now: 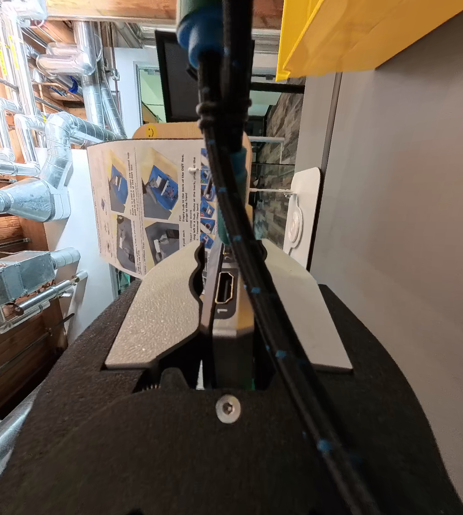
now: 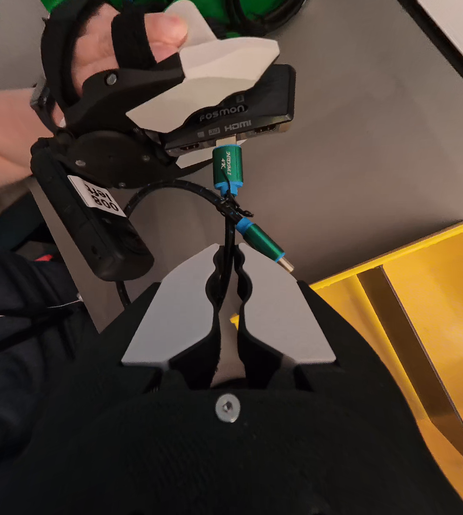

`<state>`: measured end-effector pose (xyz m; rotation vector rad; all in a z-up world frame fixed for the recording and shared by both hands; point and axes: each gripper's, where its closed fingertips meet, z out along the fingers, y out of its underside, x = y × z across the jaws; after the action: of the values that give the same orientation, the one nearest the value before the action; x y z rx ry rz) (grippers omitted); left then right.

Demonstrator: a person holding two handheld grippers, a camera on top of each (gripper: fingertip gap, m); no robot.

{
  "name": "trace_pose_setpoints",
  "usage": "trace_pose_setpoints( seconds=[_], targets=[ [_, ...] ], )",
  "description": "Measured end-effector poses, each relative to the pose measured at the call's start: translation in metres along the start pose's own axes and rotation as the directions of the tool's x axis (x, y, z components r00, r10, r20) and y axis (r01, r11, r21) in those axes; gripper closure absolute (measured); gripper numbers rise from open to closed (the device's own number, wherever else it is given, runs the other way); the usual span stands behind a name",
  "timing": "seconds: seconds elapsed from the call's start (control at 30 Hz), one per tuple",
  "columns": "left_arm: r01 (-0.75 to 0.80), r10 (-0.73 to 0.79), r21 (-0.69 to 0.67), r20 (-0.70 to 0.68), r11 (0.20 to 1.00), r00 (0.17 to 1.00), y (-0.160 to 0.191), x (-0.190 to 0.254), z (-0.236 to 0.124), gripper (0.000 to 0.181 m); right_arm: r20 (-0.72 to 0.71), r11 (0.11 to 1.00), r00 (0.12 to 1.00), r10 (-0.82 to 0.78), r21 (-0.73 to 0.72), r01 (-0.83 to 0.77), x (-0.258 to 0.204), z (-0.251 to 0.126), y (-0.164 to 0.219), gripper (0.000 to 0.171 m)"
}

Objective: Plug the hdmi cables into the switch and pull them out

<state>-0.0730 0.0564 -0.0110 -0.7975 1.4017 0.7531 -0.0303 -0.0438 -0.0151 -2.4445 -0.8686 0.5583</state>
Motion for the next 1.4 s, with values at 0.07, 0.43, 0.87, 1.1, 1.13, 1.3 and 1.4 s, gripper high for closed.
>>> trace_pose_setpoints(
  seconds=[0.07, 0.43, 0.87, 1.1, 1.13, 1.3, 1.4],
  targets=[
    [0.020, -0.020, 0.012, -0.013, 1.000, 1.000, -0.001, 0.001, 0.000, 0.146, 0.013, 1.000, 1.000, 0.012, 0.015, -0.012, 0.001, -0.001, -0.002, 0.164],
    [0.132, -0.129, 0.072, -0.046, 0.989, 0.991, -0.006, -0.010, -0.007, 0.146, 0.068, 0.987, 0.997, -0.047, 0.159, 0.036, -0.005, -0.017, -0.019, 0.165],
    [0.295, -0.289, 0.062, -0.090, 0.954, 0.953, 0.004, -0.031, -0.011, 0.146, 0.157, 0.855, 0.969, -0.190, 0.511, 0.085, -0.021, -0.072, -0.054, 0.161],
    [0.389, -0.385, 0.067, -0.062, 0.919, 0.921, 0.012, -0.047, -0.013, 0.146, -0.264, 0.697, 0.950, -0.169, 0.649, 0.304, 0.052, -0.093, -0.051, 0.139],
    [0.402, -0.399, 0.066, -0.054, 0.913, 0.915, 0.013, -0.049, -0.013, 0.146, -0.222, 0.716, 0.953, -0.204, 0.630, 0.300, 0.049, -0.078, -0.050, 0.130],
    [0.439, -0.438, 0.044, -0.027, 0.898, 0.899, 0.020, -0.053, -0.012, 0.146, 0.019, 0.642, 0.931, -0.364, 0.729, 0.236, -0.006, -0.040, -0.074, 0.127],
    [0.433, -0.433, 0.042, -0.024, 0.900, 0.901, 0.019, -0.052, -0.012, 0.146, 0.019, 0.598, 0.924, -0.382, 0.767, 0.232, -0.022, -0.032, -0.086, 0.126]
  ],
)
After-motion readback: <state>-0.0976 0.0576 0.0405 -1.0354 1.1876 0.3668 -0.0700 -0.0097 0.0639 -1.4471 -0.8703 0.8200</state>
